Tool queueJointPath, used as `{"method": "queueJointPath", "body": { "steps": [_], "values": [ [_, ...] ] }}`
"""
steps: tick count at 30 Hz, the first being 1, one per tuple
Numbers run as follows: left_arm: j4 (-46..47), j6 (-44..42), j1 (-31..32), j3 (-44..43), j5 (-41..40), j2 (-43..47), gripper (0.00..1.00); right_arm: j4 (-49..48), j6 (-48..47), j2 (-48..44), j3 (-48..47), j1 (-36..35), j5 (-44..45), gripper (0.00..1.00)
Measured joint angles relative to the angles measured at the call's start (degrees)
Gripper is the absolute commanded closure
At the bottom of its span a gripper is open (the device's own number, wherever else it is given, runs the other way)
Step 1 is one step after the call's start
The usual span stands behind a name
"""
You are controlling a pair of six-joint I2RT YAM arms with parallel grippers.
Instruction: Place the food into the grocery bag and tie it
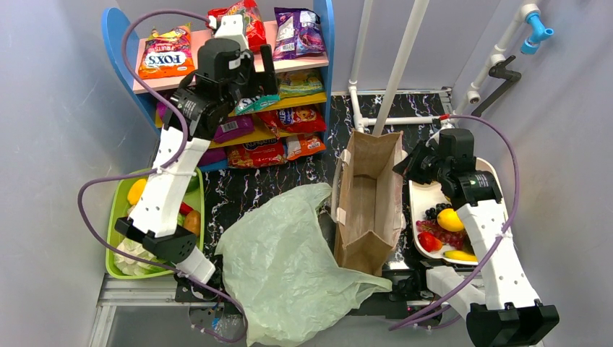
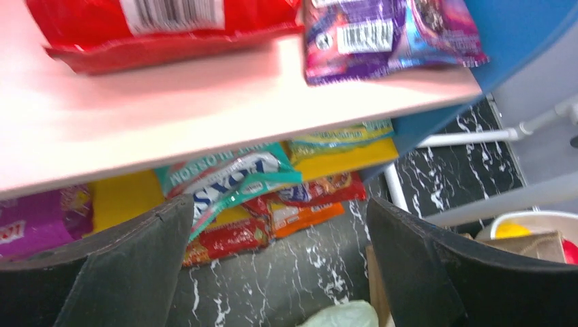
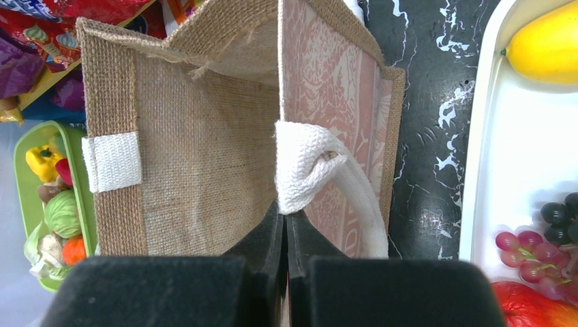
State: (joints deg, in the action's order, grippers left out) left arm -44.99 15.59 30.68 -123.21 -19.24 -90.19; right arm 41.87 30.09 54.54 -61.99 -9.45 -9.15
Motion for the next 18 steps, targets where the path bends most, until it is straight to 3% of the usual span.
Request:
{"method": "queueJointPath", "body": {
  "steps": [8,18],
  "values": [
    [-0.8,-2.2,-5.1,-6.7,0.8,-2.3,0.02,0.0,0.0,-1.4,0.3,-0.1,-0.3,0.99],
    [2.5,-3.2,-14.1,-8.3,4.9,-2.4,0.04,-1.7,0.0,-2.8,2.9,-0.1,-0.5,0.99]
  ]
}}
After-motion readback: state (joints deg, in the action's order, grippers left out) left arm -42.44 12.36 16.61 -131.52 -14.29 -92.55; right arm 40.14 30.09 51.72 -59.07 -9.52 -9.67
